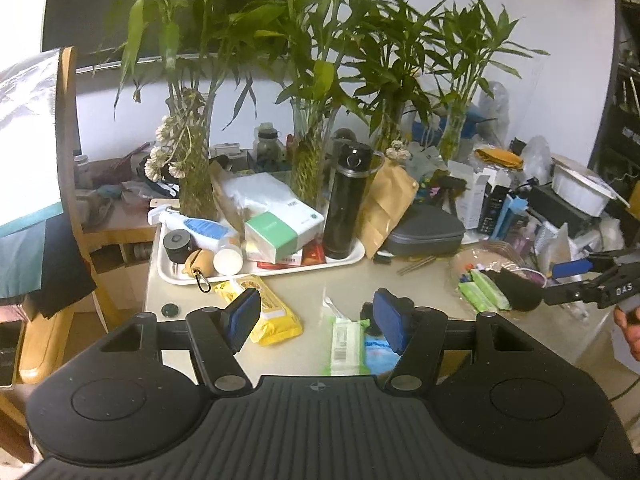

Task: Organize soft objects
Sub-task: 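Move the left tool toward the yellow wet-wipes pack on the desk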

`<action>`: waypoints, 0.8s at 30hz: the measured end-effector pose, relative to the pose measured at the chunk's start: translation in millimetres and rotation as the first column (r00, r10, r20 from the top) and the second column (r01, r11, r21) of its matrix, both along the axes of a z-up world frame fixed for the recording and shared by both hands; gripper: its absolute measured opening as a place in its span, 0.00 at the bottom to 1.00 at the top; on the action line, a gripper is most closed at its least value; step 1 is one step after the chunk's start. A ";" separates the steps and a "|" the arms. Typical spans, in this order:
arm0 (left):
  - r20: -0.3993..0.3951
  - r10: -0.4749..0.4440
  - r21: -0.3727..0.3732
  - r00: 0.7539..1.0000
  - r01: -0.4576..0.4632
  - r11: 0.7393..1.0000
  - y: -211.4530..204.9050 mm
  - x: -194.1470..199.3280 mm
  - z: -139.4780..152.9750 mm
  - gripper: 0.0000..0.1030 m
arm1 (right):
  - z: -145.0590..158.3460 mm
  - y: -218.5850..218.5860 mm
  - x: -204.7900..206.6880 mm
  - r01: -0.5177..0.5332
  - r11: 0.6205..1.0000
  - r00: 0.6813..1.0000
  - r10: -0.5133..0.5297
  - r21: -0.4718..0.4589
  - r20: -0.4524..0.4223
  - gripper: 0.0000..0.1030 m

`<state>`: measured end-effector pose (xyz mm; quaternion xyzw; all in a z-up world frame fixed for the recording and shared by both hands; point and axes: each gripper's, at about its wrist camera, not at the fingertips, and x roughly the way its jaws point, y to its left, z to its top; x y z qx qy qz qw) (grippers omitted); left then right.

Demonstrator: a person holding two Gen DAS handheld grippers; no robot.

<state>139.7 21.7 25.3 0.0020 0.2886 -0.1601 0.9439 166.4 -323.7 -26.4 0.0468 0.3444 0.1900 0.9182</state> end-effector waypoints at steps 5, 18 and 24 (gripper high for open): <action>-0.011 -0.015 0.028 1.000 0.015 0.999 0.6 17.2 -10.1 0.60 | -4.6 -1.2 11.1 -0.007 1.000 1.000 0.007 -0.003 0.006 1.00; -0.090 0.030 0.013 0.996 -0.029 0.999 24.9 67.6 -35.3 0.60 | -24.6 12.6 47.5 -0.022 0.999 1.000 0.021 -0.047 -0.020 1.00; -0.138 0.036 0.001 0.990 -0.036 0.999 34.7 89.7 -56.3 0.60 | -34.3 16.7 56.5 -0.028 0.998 0.999 0.027 -0.056 -0.020 1.00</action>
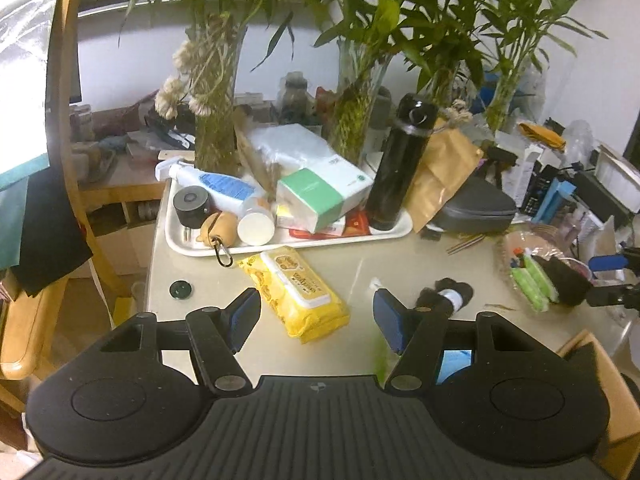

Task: Organize soft objects
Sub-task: 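Move the left tool toward the yellow wet-wipes pack on the desk, then close the left tool on the yellow wet-wipes pack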

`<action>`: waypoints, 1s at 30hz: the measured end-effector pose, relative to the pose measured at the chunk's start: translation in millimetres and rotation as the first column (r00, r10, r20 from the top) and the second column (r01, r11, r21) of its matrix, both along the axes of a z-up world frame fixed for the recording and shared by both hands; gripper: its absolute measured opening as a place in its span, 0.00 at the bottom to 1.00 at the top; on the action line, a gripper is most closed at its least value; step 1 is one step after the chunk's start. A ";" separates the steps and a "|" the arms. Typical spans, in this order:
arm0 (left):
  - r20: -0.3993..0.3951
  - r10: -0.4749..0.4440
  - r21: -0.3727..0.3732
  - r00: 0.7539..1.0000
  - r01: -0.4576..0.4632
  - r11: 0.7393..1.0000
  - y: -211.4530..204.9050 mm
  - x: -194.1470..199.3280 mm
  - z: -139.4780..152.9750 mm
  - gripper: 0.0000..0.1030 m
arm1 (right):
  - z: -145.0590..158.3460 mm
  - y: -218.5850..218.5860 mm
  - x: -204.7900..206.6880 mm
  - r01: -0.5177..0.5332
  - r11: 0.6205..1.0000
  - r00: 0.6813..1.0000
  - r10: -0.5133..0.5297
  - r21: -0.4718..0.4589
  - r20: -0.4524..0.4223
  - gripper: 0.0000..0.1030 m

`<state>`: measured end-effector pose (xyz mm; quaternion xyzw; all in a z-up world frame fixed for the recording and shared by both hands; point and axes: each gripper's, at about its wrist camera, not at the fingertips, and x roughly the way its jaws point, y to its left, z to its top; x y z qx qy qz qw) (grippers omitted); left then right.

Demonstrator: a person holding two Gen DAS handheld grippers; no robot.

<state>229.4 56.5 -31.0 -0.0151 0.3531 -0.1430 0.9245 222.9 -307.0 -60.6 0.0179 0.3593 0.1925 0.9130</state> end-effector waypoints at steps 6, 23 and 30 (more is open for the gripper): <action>-0.047 0.008 -0.034 0.999 -0.010 0.999 8.9 22.3 -19.1 0.60 | -12.8 -2.2 11.6 0.009 1.000 1.000 -0.009 0.002 -0.024 1.00; -0.280 0.053 -0.308 0.958 -0.142 0.941 38.1 103.8 -102.9 0.60 | -36.2 -9.4 32.1 0.040 0.999 0.998 -0.041 -0.018 -0.038 1.00; -0.405 0.062 -0.419 0.912 -0.245 0.874 46.2 130.5 -139.5 0.60 | -43.0 -10.3 35.6 0.048 0.999 0.997 -0.049 -0.019 -0.051 1.00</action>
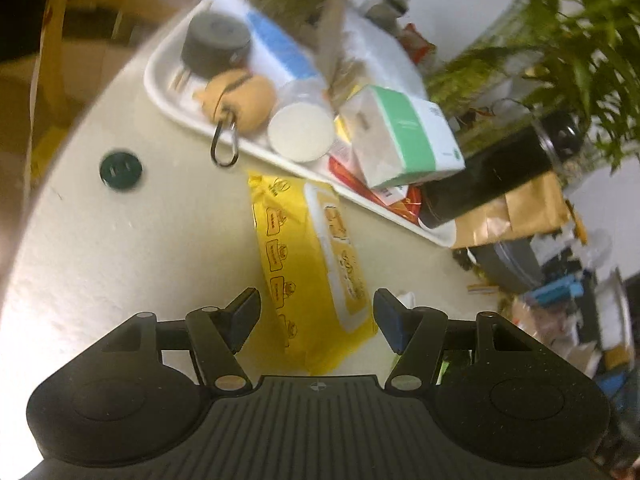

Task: Organize soft objects
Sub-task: 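Close the left tool on the yellow wet-wipes pack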

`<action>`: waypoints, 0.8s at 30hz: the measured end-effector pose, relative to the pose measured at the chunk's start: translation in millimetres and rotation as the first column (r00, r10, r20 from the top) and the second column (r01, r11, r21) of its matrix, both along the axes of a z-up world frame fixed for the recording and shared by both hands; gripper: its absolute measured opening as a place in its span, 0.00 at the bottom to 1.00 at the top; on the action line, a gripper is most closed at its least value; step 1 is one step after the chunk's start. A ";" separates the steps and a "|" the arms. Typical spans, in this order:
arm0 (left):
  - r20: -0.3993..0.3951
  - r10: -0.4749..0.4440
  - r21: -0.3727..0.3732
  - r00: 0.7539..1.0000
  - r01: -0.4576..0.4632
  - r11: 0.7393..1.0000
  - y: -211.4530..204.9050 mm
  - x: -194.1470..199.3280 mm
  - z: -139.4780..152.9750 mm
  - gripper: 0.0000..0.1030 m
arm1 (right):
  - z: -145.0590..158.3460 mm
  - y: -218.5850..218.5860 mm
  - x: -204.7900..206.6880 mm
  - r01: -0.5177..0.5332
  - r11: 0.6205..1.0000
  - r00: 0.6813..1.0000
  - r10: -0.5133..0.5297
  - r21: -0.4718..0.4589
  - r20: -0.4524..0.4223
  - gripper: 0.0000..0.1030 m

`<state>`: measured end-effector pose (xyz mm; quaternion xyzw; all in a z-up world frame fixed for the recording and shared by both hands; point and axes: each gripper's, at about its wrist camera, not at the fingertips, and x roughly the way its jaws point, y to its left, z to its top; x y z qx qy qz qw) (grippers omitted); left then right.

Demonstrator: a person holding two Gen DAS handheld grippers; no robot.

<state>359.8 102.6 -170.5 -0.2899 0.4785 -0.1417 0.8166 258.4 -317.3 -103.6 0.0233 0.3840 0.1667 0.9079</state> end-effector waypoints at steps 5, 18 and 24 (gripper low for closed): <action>-0.065 0.051 -0.103 0.997 -0.057 0.993 3.3 11.6 -21.6 0.60 | -4.5 -1.9 3.0 0.006 1.000 1.000 -0.006 0.008 -0.011 1.00; -0.094 0.151 -0.227 0.984 -0.169 0.959 9.8 16.2 -38.9 0.42 | -7.0 -4.8 3.9 0.017 1.000 1.000 -0.017 0.006 -0.024 1.00; -0.052 0.114 -0.180 0.992 -0.121 0.976 4.2 11.7 -24.5 0.29 | -6.7 -3.7 6.5 0.018 1.000 1.000 -0.018 -0.003 -0.022 1.00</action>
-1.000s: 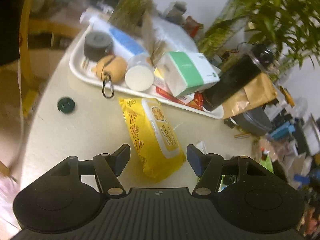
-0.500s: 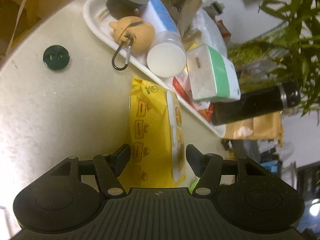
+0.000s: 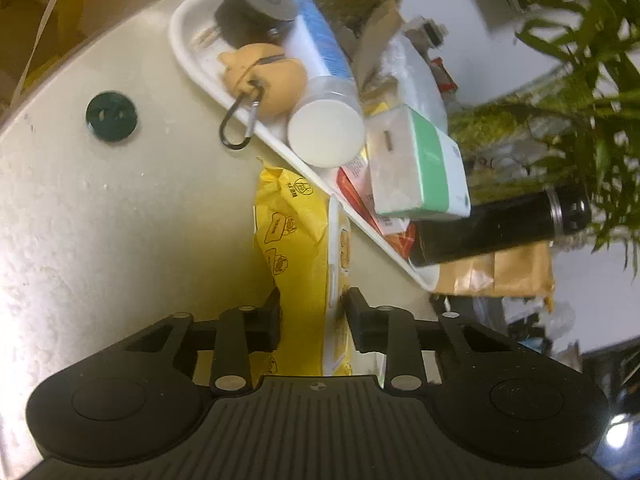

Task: Organize soft objects
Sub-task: 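Close the left tool on the yellow wet-wipes pack, then lift the wipes pack with the left tool while the right tool grasps the black bag roll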

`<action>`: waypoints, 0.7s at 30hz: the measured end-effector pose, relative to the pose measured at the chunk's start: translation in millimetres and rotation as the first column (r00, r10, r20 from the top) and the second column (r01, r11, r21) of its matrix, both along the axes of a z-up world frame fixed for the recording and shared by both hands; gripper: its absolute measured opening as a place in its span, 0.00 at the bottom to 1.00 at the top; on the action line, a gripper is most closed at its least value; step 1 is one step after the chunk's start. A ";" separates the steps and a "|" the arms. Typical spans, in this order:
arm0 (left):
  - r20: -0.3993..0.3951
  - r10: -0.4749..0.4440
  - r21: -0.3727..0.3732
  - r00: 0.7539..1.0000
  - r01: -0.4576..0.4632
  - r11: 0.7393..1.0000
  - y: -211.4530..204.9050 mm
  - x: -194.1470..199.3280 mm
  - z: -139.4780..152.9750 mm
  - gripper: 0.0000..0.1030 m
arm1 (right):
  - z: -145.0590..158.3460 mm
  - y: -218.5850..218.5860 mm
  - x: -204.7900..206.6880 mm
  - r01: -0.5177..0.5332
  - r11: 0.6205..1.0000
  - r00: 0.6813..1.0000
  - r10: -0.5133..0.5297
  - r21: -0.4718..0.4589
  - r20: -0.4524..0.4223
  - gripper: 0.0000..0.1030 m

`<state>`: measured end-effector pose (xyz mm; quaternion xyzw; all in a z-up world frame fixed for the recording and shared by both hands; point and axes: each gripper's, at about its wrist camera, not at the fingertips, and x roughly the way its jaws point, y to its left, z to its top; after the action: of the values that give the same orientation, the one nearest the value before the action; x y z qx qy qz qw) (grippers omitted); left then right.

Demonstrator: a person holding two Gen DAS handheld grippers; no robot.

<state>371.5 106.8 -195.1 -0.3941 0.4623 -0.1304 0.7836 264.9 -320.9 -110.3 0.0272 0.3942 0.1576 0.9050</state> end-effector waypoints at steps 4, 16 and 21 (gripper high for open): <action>0.034 -0.041 0.050 0.999 0.039 0.998 -3.6 -8.1 12.0 0.26 | 1.4 -0.9 3.3 0.004 1.000 1.000 -0.004 0.011 0.004 1.00; 0.141 -0.110 0.181 0.984 0.084 0.980 -2.4 -50.6 69.9 0.25 | -0.4 5.7 17.5 -0.015 1.000 1.000 0.015 -0.003 -0.005 1.00; 0.181 -0.121 0.244 0.976 0.074 0.967 0.7 -73.2 95.4 0.25 | -7.9 17.4 29.6 -0.052 0.999 0.998 0.052 -0.011 -0.023 1.00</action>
<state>298.3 107.5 -99.6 -0.2602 0.4145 -0.1511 0.8589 294.5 -303.5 -118.2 0.0133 0.4060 0.1783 0.8962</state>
